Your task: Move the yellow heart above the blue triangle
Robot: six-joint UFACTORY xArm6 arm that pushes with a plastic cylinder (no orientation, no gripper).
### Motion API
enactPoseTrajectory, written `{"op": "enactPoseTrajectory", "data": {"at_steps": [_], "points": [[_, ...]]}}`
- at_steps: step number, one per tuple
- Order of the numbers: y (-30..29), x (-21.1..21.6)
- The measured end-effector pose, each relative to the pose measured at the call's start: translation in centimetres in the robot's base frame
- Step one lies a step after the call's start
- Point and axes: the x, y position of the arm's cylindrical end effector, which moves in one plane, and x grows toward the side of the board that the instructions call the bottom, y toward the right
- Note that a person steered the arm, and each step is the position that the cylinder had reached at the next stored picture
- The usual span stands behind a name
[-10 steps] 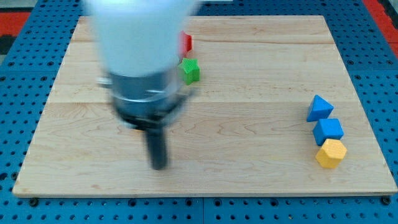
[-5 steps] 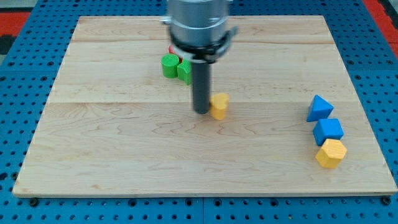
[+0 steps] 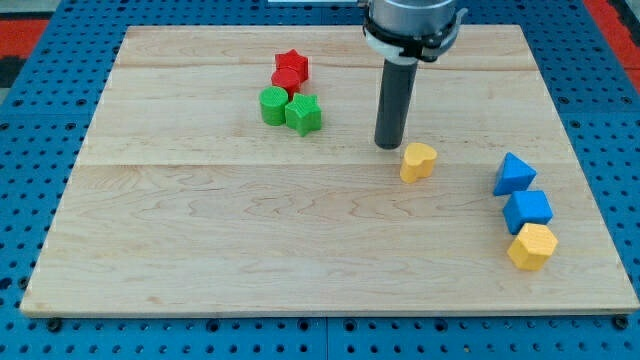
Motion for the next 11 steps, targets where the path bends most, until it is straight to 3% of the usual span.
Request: {"op": "enactPoseTrajectory", "data": {"at_steps": [2, 3, 5, 6, 8, 11], "points": [[-6.6, 8.7], [0.0, 8.2], [2.2, 2.8], [4.2, 2.3], [1.7, 0.4], [10.3, 1.0]]}}
